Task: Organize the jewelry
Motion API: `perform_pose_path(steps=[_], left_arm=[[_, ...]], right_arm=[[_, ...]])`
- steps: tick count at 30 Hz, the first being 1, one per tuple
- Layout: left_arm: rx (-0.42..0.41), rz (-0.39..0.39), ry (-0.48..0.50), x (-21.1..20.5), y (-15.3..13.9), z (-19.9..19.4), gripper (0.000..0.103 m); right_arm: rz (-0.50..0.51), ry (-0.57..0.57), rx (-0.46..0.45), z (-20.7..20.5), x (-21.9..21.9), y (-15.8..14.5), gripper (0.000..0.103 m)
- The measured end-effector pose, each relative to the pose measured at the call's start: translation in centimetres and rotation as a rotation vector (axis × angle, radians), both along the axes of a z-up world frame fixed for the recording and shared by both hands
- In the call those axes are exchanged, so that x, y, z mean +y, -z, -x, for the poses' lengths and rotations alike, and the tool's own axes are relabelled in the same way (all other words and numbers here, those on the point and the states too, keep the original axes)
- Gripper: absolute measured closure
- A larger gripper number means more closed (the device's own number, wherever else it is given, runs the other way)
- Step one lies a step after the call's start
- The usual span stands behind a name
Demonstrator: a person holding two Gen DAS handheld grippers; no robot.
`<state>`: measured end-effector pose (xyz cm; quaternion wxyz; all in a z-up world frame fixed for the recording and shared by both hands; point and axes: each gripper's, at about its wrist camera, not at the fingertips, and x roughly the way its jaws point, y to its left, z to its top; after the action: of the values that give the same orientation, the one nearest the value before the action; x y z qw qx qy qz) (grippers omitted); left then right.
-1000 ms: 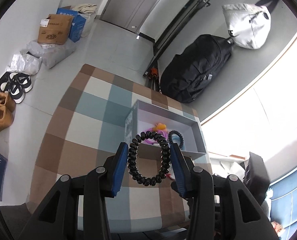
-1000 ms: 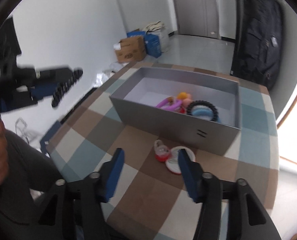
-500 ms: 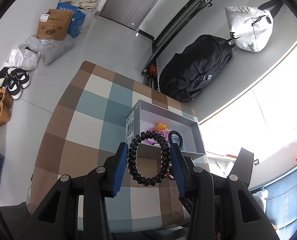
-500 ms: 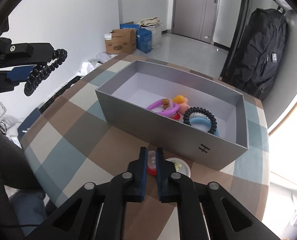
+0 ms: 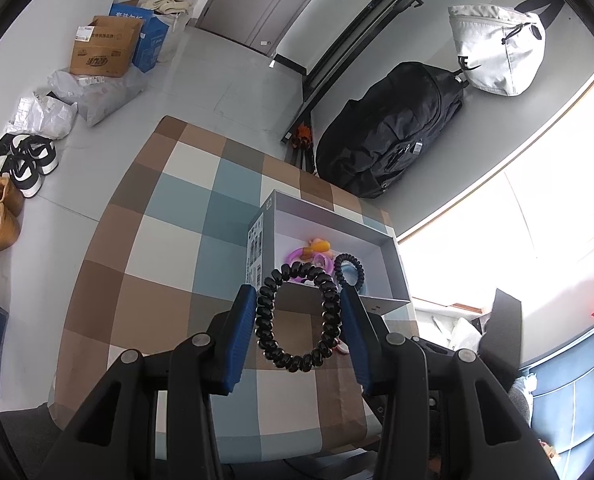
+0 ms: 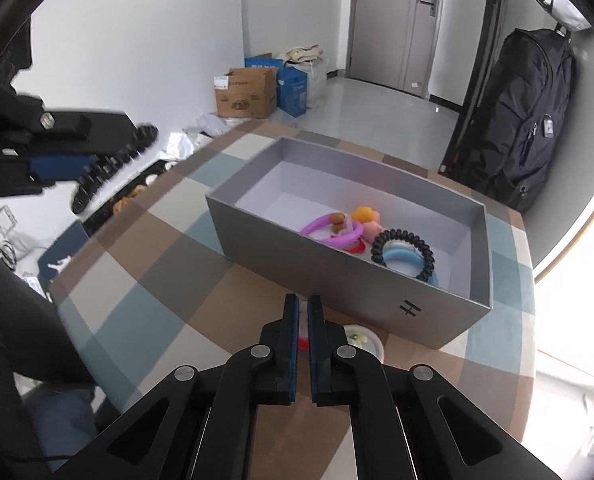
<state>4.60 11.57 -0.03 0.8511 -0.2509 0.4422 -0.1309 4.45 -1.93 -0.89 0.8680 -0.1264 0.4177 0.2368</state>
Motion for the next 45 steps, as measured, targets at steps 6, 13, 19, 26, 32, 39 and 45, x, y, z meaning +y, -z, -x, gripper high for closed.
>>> perform_pose_path(steps=[6, 13, 19, 26, 32, 39, 45], left_arm=[[0.008, -0.019, 0.016, -0.9, 0.2, -0.2, 0.066], [0.020, -0.028, 0.027, -1.8, 0.5, -0.5, 0.066], [0.030, -0.033, 0.030, -2.7, 0.7, -1.3, 0.066], [0.028, -0.031, 0.026, -3.9, 0.5, -3.0, 0.066], [0.041, -0.026, 0.028, -5.1, 0.6, -4.5, 0.066], [0.078, -0.034, 0.024, -5.8, 1.6, -6.4, 0.066], [0.081, -0.064, 0.027, -6.0, 1.9, -7.7, 0.066]], right_arm=[[-0.101, 0.000, 0.003, 0.1, -0.7, -1.7, 0.100], [-0.199, -0.006, -0.020, 0.4, -1.3, -3.9, 0.100], [-0.260, -0.011, -0.046, 0.2, -2.0, -5.6, 0.100], [-0.308, 0.047, -0.069, -1.6, -3.8, -6.9, 0.100], [-0.339, 0.092, -0.051, -3.0, -5.0, -7.0, 0.100], [-0.320, 0.124, -0.031, -4.8, -5.3, -6.1, 0.100], [-0.327, 0.142, 0.007, -6.5, -5.6, -5.0, 0.100]])
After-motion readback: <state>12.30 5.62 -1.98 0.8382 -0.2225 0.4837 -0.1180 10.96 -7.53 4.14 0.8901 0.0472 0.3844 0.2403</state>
